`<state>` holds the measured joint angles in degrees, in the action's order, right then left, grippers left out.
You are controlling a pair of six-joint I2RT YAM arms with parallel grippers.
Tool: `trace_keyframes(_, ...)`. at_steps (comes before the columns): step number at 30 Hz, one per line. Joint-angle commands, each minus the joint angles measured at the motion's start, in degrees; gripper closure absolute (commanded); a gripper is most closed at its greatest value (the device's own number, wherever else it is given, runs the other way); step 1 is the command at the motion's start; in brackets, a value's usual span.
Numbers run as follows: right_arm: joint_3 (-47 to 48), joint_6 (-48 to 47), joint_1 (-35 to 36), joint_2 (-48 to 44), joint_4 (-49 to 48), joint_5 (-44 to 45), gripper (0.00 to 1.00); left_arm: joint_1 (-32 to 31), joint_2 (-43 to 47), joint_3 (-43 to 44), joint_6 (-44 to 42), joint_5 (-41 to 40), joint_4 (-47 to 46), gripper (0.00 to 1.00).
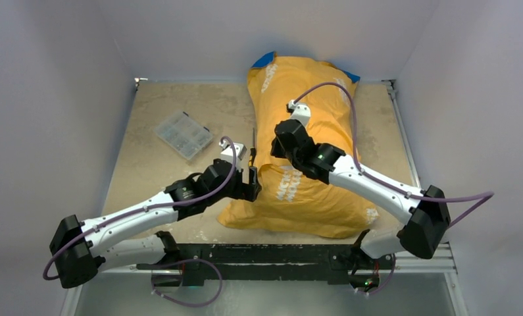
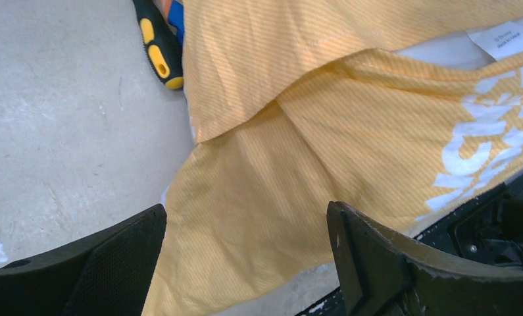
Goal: Remove the pillowcase from the pillow
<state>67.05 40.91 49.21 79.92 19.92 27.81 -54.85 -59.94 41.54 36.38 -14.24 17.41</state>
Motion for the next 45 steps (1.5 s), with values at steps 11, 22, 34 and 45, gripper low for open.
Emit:
trace_keyframes(11,-4.33,2.49,0.01,-11.78,-0.01,-1.50,0.70,-0.35,-13.55,5.37,-9.11,-11.02,-18.92,0.12)
trace_keyframes(22,-6.43,4.73,0.01,-16.15,0.06,-1.84,0.48,-0.07,-16.23,8.11,-14.21,-17.56,-29.41,0.57)
trace_keyframes(34,-12.09,1.46,-0.07,-19.03,-4.92,-9.83,0.37,4.00,-24.69,18.02,-15.78,-16.42,-28.93,1.00)
trace_keyframes(45,-15.66,-1.44,0.11,-10.98,-6.07,-17.57,0.61,6.35,-24.46,18.86,-13.82,-14.85,-26.09,1.00)
